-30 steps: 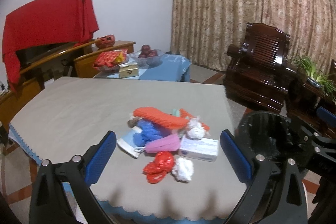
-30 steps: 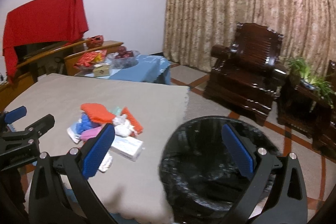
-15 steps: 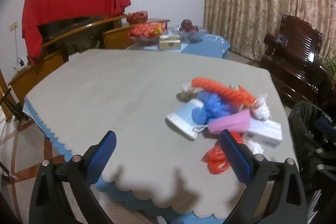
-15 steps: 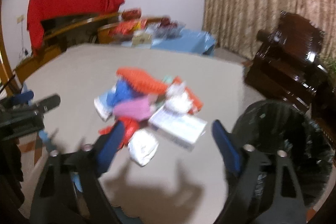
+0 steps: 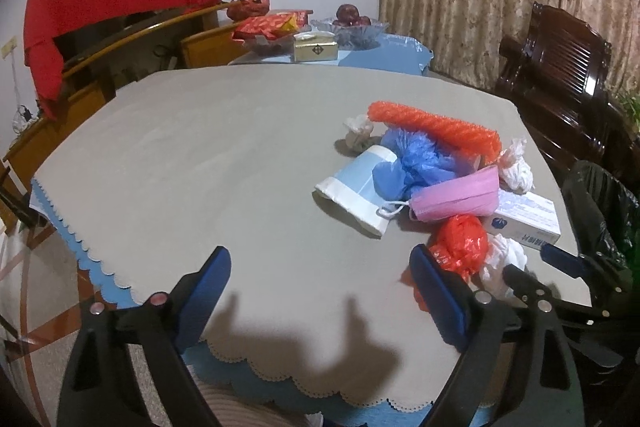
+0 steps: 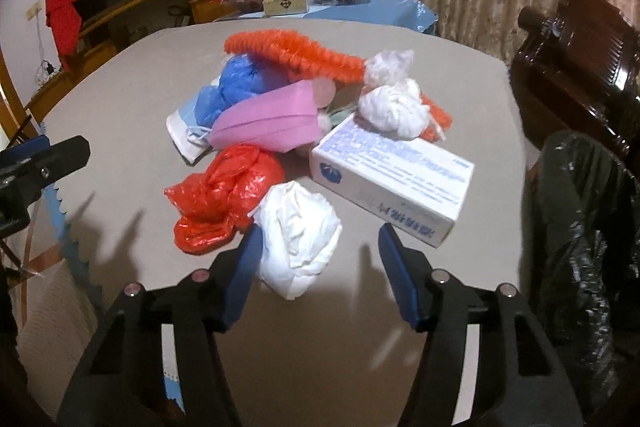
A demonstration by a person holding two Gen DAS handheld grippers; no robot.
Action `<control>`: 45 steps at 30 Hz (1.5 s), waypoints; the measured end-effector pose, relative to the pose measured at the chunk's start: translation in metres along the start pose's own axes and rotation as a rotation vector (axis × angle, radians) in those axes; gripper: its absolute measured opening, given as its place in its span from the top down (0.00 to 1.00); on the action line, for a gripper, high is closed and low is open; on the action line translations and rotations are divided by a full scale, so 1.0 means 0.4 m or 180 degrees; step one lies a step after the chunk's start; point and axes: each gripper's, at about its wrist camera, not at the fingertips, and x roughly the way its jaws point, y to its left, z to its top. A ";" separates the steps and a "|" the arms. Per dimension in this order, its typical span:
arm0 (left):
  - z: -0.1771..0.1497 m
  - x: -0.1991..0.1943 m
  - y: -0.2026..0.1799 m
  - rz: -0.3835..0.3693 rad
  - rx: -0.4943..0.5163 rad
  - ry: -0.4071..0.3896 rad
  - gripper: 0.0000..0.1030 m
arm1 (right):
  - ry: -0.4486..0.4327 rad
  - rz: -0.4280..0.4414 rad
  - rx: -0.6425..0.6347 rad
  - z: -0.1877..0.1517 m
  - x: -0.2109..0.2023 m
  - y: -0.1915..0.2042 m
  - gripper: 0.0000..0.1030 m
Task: Collect trash
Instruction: 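Grasp the red plastic bag with the left tool while the right tool grasps the white crumpled tissue, then carry both items over the black bin and open both tools to drop them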
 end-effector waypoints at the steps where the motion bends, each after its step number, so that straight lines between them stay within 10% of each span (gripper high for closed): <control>1: -0.001 0.003 -0.002 -0.0009 0.0002 0.0013 0.15 | 0.0006 0.0049 -0.0014 0.000 0.003 0.004 0.52; 8: -0.005 0.025 -0.034 -0.0159 0.0017 0.0093 0.20 | 0.0030 0.0380 0.0005 0.006 -0.014 0.004 0.83; 20: -0.012 0.076 -0.189 -0.0538 0.0285 0.0123 0.23 | -0.0258 0.0039 0.0177 0.017 -0.156 -0.128 0.83; 32: -0.052 0.124 -0.265 -0.0626 0.0541 0.0116 0.84 | -0.0325 -0.0151 0.0263 -0.002 -0.197 -0.198 0.83; 45: 0.053 -0.055 -0.332 -0.1146 0.0591 -0.0181 0.84 | -0.0641 -0.0410 0.0519 0.011 -0.313 -0.303 0.83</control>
